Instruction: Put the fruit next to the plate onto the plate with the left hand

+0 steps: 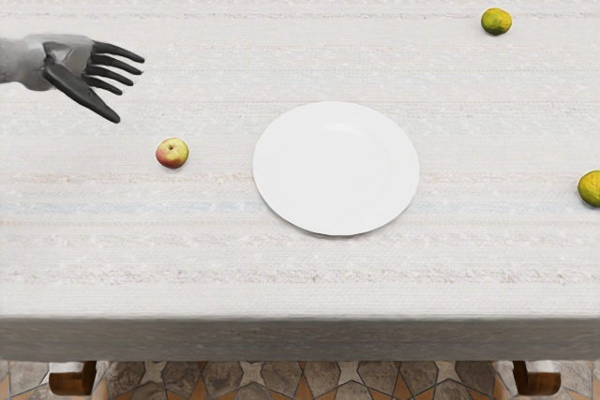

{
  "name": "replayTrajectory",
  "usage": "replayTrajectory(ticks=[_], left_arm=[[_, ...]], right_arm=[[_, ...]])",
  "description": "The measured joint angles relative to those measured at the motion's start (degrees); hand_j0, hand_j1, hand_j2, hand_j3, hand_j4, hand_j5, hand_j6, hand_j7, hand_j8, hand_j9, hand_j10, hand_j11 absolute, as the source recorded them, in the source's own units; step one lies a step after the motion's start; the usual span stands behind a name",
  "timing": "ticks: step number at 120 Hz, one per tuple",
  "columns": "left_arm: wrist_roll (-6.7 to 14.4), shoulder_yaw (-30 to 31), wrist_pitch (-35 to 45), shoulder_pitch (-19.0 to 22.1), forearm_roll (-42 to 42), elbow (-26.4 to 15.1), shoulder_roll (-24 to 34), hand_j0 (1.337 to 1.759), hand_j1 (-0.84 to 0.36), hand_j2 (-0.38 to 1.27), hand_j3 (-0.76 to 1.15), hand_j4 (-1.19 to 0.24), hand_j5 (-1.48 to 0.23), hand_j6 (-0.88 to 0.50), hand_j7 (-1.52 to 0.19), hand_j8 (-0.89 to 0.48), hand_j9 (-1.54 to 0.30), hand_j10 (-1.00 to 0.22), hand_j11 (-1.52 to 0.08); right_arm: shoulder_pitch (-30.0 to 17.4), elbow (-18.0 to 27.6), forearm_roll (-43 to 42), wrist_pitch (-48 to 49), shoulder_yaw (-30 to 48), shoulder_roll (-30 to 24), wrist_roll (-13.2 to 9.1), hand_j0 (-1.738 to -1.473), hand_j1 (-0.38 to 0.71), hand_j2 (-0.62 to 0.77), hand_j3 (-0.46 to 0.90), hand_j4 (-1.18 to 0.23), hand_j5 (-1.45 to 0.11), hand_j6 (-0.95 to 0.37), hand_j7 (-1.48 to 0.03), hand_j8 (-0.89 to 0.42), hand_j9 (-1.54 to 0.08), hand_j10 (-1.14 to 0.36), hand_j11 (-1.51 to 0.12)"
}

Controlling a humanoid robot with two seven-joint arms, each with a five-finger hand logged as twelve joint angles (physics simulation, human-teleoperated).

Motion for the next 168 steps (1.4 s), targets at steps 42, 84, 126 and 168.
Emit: replayTrajectory(ticks=[42, 84, 126, 168], left_arm=[[0.05, 0.39, -0.01, 0.60, 10.63, 0.00, 0.43, 1.658, 0.05, 0.05, 0.00, -0.25, -0.32, -0.25, -0.32, -0.25, -0.32, -0.25, -0.32], [-0.03, 25.22, 41.50, -5.10, 14.73, -18.64, -6.72, 1.658, 0.05, 0.05, 0.00, -0.25, -0.33, -0.25, -0.33, -0.25, -0.33, -0.25, -0.33], [0.00, 32.09, 49.14, -7.47, 14.29, -22.82, -14.32, 1.658, 0.04, 0.05, 0.00, -0.26, -0.33, -0.26, -0.33, -0.26, -0.33, -0.26, -0.33], [0.04, 36.22, 53.41, -8.04, 14.17, -22.35, -16.84, 1.658, -0.05, 0.07, 0.00, -0.34, -0.44, -0.34, -0.44, -0.34, -0.44, -0.34, -0.44]], right_arm=[[-0.20, -0.21, -0.01, -0.49, -0.23, 0.00, -0.01, -1.658, -0.31, -0.01, 0.00, -0.03, -0.04, -0.03, -0.04, -0.03, -0.04, -0.03, -0.04], [-0.21, -0.22, 0.00, -0.59, -0.24, 0.00, -0.01, -1.658, -0.31, -0.01, 0.00, -0.03, -0.04, -0.03, -0.04, -0.03, -0.04, -0.03, -0.04], [-0.21, -0.22, 0.00, -0.60, -0.24, 0.00, -0.02, -1.658, -0.31, -0.01, 0.00, -0.03, -0.04, -0.03, -0.04, -0.03, -0.04, -0.03, -0.04], [-0.21, -0.22, 0.00, -0.61, -0.24, 0.00, -0.02, -1.658, -0.31, -0.01, 0.00, -0.03, -0.04, -0.03, -0.04, -0.03, -0.04, -0.03, -0.04]])
